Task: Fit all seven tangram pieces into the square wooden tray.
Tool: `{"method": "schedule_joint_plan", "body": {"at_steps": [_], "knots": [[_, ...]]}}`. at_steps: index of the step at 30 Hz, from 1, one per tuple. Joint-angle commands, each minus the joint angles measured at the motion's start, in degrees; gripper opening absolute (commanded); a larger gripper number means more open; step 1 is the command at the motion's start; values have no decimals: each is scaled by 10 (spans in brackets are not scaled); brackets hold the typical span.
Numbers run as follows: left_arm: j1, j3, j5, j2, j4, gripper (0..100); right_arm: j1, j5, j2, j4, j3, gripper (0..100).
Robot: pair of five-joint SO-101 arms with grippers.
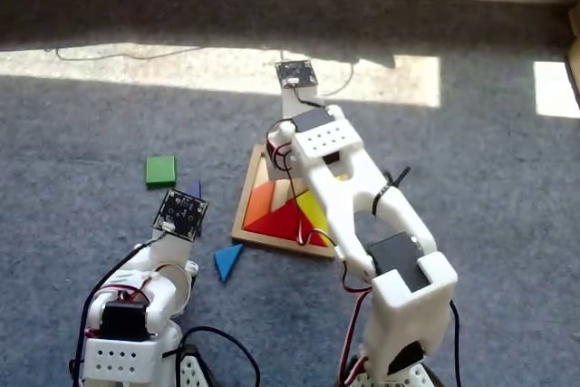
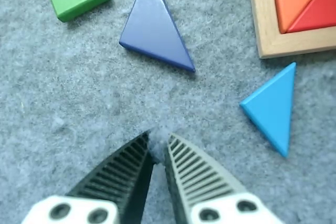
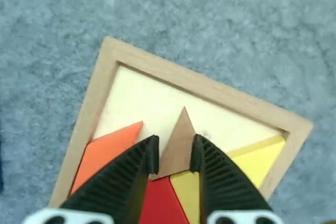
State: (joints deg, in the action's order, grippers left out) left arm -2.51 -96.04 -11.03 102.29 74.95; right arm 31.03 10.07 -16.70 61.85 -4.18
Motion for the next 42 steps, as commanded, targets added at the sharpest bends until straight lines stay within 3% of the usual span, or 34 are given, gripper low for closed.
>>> {"method": "schedule_joint_plan", "body": {"at_steps": [1,13,25,42], "knots": [[-7,-12,1,7,2,6,-11,-32,7,0,34,27],[-7,-12,1,7,2,6,8,-35,8,4,-18,22],[-7,-12,1,7,2,6,-26,-38,24,0,-34,20],[-7,-12,1,7,2,6,110,-65,-28,40,-40,15]]}}
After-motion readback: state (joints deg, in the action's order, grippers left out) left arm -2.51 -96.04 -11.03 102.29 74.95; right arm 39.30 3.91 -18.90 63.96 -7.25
